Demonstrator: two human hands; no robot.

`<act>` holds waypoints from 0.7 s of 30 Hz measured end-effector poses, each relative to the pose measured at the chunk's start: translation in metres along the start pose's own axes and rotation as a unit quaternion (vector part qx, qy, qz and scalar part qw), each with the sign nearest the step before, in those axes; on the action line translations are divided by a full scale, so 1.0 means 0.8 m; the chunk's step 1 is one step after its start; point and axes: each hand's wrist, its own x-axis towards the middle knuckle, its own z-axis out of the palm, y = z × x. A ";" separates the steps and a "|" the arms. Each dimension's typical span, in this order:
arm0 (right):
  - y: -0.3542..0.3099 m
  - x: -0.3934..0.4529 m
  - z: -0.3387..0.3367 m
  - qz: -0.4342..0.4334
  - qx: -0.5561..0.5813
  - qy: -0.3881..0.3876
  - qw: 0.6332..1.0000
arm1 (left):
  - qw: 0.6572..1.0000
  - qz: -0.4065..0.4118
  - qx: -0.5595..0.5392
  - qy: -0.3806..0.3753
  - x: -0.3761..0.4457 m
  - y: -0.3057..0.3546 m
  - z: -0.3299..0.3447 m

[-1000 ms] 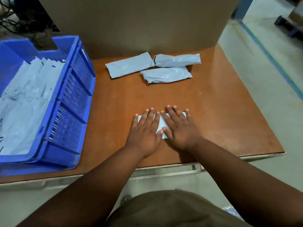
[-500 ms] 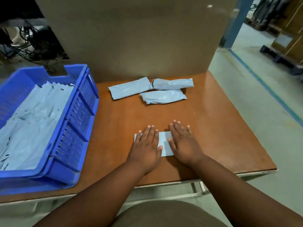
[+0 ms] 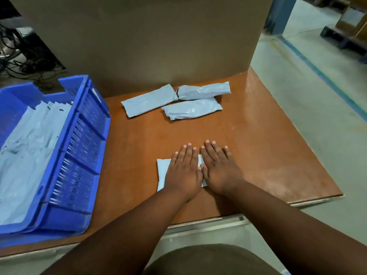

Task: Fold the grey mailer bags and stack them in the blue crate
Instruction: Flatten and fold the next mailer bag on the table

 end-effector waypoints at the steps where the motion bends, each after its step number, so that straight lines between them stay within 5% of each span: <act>1: 0.000 0.000 0.001 0.000 0.002 0.000 1.000 | 1.000 0.001 0.000 0.001 0.000 0.000 0.001; 16: -0.007 0.002 -0.027 -0.001 -0.010 0.009 1.000 | 0.999 -0.004 -0.018 -0.030 -0.011 -0.014 -0.028; 21: -0.050 0.021 -0.042 -0.087 -0.016 0.028 0.996 | 0.999 -0.023 -0.045 -0.016 -0.029 -0.044 -0.037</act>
